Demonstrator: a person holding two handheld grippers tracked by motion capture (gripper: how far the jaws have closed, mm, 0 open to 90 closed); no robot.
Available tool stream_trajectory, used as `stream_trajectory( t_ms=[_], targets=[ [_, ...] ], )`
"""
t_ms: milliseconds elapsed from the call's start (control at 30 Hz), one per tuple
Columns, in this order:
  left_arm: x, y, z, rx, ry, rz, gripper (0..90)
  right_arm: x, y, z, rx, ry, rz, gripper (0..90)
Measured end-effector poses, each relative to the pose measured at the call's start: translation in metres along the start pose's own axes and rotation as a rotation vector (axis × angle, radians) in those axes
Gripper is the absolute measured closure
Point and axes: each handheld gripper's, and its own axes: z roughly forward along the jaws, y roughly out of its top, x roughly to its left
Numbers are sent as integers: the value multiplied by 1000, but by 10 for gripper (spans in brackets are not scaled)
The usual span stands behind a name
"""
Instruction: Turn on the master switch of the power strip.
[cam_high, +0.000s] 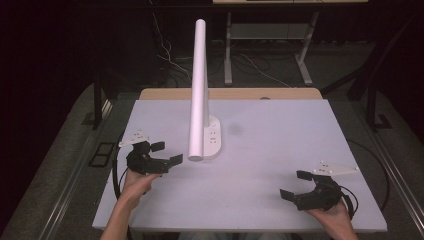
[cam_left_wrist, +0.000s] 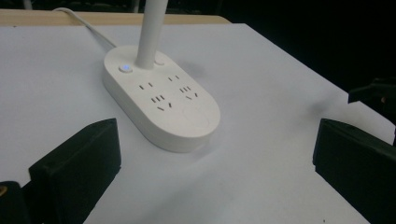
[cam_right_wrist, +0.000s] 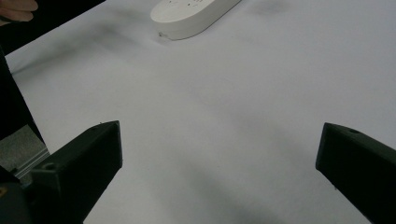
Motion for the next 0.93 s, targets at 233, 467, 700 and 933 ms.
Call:
stream_trajectory(
  t_ms=[233, 467, 700, 933],
  targets=[
    [-13, -13, -6, 2, 7, 43, 3, 0, 0, -1, 0, 2, 0, 0],
    [-20, -29, -10, -12, 2, 44, 12, 0, 0, -1, -1, 4, -3, 0],
    [-25, -44, -11, 4, -22, 48, 8, 0, 0, -2, -1, 6, -1, 0],
    [-29, -53, -8, 30, -29, 65, 8, 0, 0, 0, 7, 8, 5, 0]
  ],
)
